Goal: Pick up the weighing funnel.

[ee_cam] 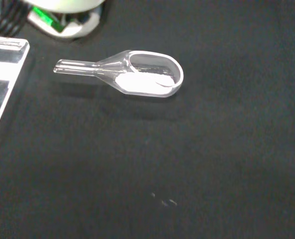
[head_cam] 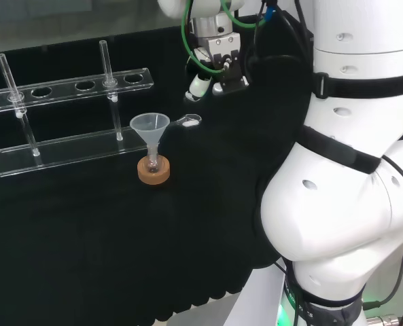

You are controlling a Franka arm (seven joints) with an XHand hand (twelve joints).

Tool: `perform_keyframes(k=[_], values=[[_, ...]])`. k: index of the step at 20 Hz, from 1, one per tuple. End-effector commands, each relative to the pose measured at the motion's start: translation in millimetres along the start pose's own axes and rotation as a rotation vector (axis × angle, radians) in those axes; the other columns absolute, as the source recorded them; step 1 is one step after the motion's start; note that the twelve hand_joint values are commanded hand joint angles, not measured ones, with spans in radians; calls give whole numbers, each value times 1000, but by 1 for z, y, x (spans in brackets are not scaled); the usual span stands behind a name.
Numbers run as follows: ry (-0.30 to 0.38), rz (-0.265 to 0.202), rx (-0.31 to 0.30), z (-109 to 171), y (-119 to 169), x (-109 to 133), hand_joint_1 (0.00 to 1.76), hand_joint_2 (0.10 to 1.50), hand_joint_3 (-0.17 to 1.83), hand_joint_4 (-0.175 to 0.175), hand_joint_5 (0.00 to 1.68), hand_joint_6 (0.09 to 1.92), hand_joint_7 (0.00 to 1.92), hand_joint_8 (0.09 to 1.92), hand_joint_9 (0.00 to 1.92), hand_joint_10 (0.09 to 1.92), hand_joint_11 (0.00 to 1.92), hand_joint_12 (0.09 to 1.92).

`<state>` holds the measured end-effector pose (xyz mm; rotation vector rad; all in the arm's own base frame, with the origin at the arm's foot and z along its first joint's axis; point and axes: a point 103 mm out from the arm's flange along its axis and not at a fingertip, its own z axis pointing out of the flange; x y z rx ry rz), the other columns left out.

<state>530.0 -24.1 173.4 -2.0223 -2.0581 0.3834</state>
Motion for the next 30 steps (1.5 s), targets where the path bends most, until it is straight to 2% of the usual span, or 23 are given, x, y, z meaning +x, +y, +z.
perform_keyframes(k=[1,4,12,21,30], values=[[-17,-11,32,19,26,3,895,545,621,-28,558,87,526,701,773,554,527,1304],[-17,-15,44,35,34,5,897,543,626,-27,567,87,547,706,784,553,532,1303],[-22,-21,60,61,33,12,894,542,643,-28,584,87,566,706,799,544,538,1300],[-41,-13,70,76,39,10,898,541,651,-26,616,92,579,708,822,542,542,1296],[-48,-5,76,79,44,8,912,539,657,-26,626,102,590,709,833,534,549,1292]])
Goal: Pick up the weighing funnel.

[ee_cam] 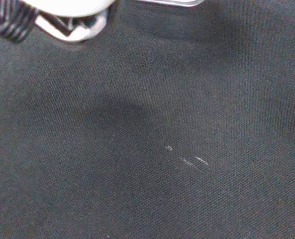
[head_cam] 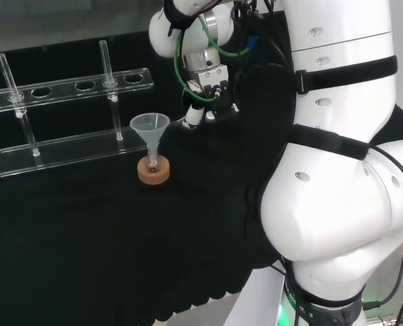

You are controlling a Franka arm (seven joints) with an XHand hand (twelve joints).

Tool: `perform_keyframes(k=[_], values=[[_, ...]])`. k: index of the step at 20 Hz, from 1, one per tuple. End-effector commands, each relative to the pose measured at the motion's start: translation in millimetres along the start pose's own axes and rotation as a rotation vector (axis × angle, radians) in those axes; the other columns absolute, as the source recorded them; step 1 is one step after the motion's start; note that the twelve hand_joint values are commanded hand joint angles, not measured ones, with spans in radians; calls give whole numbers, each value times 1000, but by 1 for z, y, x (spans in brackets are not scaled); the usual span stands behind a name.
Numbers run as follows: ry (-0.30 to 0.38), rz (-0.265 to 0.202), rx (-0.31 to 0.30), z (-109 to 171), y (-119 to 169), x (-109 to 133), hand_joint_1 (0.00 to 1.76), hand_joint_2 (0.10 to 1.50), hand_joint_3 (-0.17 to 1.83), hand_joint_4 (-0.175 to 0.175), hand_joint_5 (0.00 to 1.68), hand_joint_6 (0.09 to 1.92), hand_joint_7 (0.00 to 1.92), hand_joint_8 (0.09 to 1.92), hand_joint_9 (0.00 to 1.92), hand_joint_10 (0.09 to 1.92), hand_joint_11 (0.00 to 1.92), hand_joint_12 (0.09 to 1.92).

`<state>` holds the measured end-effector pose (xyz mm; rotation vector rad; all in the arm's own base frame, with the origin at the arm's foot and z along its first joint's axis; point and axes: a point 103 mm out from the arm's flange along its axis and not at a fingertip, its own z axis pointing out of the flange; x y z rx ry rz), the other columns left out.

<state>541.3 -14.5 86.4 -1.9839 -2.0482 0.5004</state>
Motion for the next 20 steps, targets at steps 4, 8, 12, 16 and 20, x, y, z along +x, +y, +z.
perform_keyframes(k=[4,8,12,16,20], values=[[5,0,-13,7,12,-9,918,540,660,-27,637,111,609,715,844,533,558,1290],[-3,0,-12,7,12,-6,924,543,664,-25,657,126,628,717,858,533,570,1286],[-8,-5,5,10,18,-8,928,542,672,-24,664,153,639,706,874,518,579,1271],[-15,-8,5,13,22,-6,930,541,680,-22,652,225,652,693,892,492,581,1270],[-21,-7,5,12,22,-4,931,541,684,-22,607,353,656,693,900,479,583,1268]])
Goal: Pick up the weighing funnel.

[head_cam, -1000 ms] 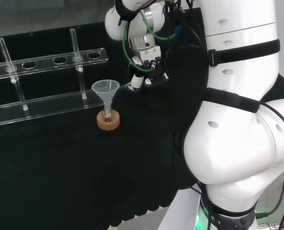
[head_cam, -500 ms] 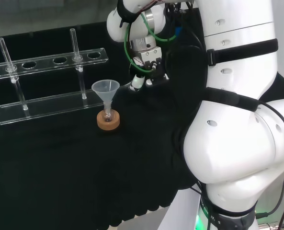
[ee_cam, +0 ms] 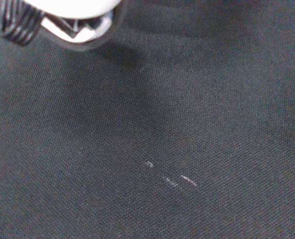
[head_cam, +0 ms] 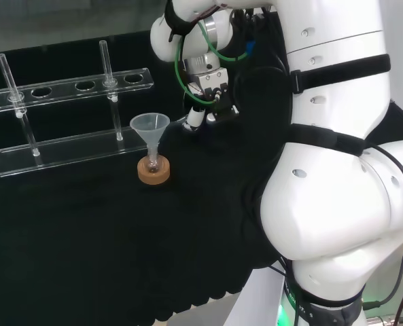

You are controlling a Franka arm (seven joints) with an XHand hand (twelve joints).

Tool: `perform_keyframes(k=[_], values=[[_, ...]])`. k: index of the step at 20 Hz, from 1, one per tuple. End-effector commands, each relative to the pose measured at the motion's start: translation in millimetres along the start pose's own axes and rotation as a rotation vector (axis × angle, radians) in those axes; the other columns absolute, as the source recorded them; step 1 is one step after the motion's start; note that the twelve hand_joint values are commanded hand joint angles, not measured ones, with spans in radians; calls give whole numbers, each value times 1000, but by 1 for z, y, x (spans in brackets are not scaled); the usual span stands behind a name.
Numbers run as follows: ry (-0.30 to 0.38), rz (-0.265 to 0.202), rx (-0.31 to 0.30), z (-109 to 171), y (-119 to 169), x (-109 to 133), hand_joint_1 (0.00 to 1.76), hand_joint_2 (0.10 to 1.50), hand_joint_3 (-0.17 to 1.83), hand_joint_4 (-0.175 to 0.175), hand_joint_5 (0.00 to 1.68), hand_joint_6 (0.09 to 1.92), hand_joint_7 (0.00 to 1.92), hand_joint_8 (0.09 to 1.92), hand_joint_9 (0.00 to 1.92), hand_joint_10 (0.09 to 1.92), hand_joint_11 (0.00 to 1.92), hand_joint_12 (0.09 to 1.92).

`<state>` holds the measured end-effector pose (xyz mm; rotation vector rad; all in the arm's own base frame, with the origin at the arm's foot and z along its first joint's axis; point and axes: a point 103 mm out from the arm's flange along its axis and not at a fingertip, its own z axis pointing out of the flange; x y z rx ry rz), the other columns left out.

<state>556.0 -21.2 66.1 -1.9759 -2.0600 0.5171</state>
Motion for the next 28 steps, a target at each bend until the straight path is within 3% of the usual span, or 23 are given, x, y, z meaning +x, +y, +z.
perform_keyframes(k=[1,16,28], values=[[-8,2,3,-1,1,2,931,541,685,-22,604,369,657,693,901,479,584,1266],[-50,-10,9,0,4,2,939,545,698,-9,624,559,667,697,906,481,587,1269],[-59,-23,7,3,5,0,943,551,705,23,782,758,682,696,917,484,595,1269]])
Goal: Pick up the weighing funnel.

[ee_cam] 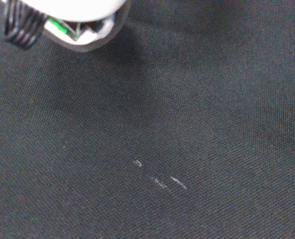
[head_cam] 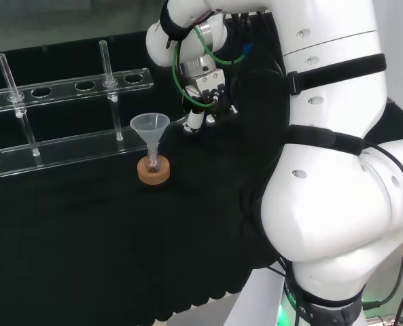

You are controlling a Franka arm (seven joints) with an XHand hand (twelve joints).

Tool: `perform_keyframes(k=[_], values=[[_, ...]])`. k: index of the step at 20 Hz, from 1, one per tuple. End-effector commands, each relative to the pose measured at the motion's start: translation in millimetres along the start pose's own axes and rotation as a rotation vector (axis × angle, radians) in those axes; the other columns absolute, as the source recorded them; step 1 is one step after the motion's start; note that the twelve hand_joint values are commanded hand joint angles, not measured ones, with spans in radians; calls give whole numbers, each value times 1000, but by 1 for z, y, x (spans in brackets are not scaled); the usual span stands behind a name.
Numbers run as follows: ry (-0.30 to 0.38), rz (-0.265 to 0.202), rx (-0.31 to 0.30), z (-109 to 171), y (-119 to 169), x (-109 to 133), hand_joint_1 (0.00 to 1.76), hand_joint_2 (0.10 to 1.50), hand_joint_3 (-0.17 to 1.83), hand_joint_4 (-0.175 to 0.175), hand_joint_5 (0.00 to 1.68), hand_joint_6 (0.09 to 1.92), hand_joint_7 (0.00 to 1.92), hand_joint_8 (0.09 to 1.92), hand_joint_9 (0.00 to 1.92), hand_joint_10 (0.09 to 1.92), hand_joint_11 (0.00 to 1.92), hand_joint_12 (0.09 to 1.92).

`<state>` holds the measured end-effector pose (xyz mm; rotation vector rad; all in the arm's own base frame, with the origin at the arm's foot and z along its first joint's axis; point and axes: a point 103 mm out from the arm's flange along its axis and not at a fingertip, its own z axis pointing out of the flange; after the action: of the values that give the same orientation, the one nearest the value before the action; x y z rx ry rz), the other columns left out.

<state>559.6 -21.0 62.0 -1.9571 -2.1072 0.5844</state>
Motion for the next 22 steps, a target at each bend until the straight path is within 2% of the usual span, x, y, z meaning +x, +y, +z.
perform_keyframes(k=[1,22], values=[[-1,-5,0,1,0,0,943,552,705,23,785,762,684,696,917,484,596,1269],[-19,-7,18,7,4,-3,942,555,714,31,823,799,713,676,934,480,609,1260]])
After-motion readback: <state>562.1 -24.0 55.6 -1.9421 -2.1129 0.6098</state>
